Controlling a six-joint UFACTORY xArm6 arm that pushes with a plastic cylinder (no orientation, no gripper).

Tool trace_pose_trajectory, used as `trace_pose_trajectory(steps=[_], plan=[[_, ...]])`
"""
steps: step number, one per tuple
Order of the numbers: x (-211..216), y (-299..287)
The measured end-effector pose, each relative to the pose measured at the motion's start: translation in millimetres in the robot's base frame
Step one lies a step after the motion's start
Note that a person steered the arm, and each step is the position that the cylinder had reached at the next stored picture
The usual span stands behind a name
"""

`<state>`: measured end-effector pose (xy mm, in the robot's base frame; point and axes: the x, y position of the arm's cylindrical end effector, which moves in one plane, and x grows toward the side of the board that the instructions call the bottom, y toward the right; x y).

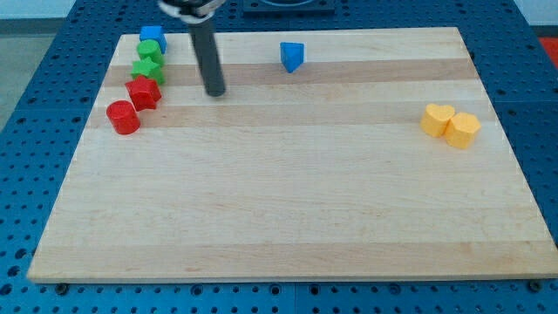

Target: Move blue triangle near red circle

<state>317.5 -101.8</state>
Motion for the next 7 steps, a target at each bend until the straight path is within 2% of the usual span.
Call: trace_pose_trajectory(steps=[1,2,3,4,5,7], plan=[[-63,5],[-107,44],[-103,118],[-94,145],[-90,137],[-55,71]])
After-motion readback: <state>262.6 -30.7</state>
